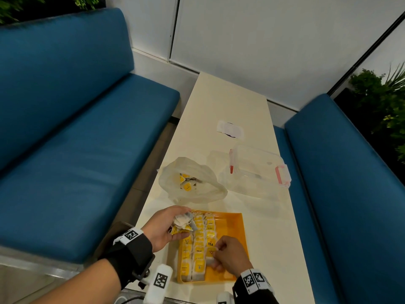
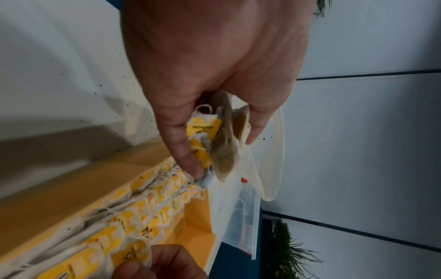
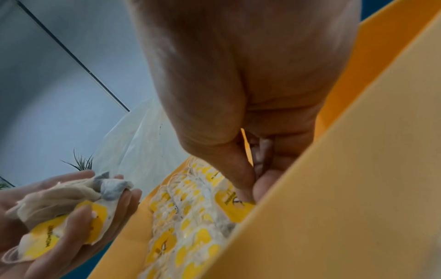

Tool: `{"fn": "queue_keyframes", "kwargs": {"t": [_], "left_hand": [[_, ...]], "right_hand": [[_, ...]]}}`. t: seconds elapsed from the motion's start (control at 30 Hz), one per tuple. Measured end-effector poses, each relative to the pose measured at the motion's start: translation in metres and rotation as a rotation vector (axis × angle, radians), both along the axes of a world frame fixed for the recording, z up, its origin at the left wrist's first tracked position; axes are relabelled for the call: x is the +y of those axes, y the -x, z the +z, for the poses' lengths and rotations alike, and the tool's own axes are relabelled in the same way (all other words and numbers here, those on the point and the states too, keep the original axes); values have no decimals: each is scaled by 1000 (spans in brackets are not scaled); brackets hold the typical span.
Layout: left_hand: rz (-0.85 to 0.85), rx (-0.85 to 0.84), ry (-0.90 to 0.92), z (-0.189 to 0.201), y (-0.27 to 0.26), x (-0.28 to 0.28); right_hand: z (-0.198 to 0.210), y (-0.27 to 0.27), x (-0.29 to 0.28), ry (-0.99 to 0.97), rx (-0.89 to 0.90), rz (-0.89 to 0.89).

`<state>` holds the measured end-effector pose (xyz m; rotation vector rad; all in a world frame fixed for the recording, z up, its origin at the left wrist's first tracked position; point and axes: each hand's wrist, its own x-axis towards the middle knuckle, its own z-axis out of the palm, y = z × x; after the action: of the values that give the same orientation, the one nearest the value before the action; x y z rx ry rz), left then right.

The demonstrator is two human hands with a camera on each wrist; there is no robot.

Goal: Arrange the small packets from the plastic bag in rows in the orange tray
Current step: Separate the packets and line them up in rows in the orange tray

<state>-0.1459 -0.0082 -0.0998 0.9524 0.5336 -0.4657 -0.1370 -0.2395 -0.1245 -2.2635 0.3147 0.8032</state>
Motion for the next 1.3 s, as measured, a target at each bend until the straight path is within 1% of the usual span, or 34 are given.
{"fn": "queue_keyframes", "kwargs": {"t": [0.37, 0.47, 0.57, 0.77, 0.8, 0.87, 0.9, 0.97, 1.03, 1.07, 1.13, 1.3], "left_hand": [[-45, -8, -15, -2, -1, 1], [-13, 7, -26, -3, -1, 0], [-23, 30, -5, -1, -1, 1], [17, 75, 37, 0, -2, 4], [19, 81, 43, 1, -2, 4], [32, 90, 49, 2, -3, 5], [37, 95, 49, 3, -3, 5], [30, 102, 42, 5, -4, 3], [6, 101, 36, 9, -5, 0], [-6, 98, 41, 12, -6, -2], [-24, 86, 58, 17, -7, -6], [-88, 43, 123, 22, -10, -6]], "right_hand": [[-3, -8, 4, 42, -10, -76], [-4, -11, 8, 61, -30, -83], [-5, -13, 13, 86, -50, -82], [-2, -11, 16, 119, -58, -63], [1, -11, 16, 140, -82, -36], [9, -13, 17, 208, -223, 45], [17, -14, 20, 200, -333, 77], [38, -14, 31, 46, -534, 130], [60, -13, 47, -135, -636, 197], [69, -11, 55, -186, -639, 239], [77, -11, 65, -215, -593, 290], [72, -19, 71, -147, -521, 269]]}}
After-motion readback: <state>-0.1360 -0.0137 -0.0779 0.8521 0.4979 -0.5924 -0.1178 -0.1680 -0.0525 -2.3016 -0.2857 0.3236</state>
